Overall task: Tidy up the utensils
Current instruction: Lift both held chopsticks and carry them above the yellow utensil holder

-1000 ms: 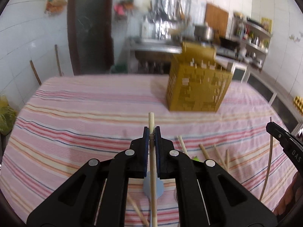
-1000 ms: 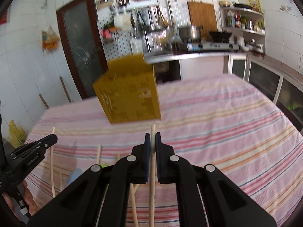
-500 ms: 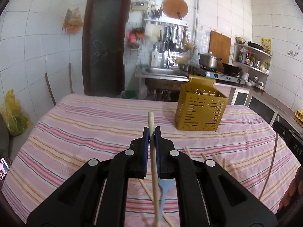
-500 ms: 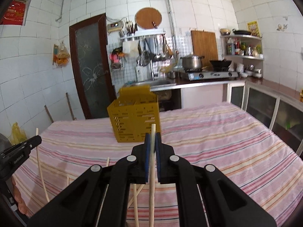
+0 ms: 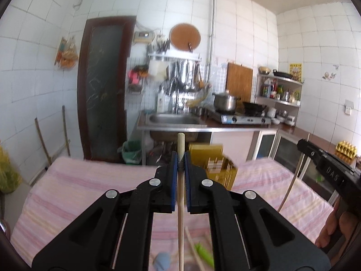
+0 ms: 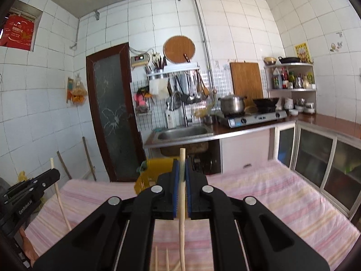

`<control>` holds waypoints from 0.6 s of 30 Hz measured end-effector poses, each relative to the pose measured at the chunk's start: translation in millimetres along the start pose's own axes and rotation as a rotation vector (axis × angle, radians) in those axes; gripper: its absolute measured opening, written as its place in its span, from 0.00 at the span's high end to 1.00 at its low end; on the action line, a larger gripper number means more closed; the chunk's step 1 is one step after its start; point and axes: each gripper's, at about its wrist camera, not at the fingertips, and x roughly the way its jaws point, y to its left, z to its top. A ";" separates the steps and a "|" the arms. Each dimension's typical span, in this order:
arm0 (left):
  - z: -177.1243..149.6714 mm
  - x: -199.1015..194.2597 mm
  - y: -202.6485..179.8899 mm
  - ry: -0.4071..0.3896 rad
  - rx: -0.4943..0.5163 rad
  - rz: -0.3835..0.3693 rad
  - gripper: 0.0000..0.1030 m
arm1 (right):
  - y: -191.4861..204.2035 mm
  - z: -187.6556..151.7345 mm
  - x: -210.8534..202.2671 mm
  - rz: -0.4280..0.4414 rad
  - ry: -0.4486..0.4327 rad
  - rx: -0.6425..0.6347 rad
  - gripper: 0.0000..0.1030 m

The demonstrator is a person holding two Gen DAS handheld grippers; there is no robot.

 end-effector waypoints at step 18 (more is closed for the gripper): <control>99.7 161.4 -51.0 -0.193 0.040 0.003 0.96 | 21.1 88.5 133.9 -0.004 -0.161 -0.055 0.95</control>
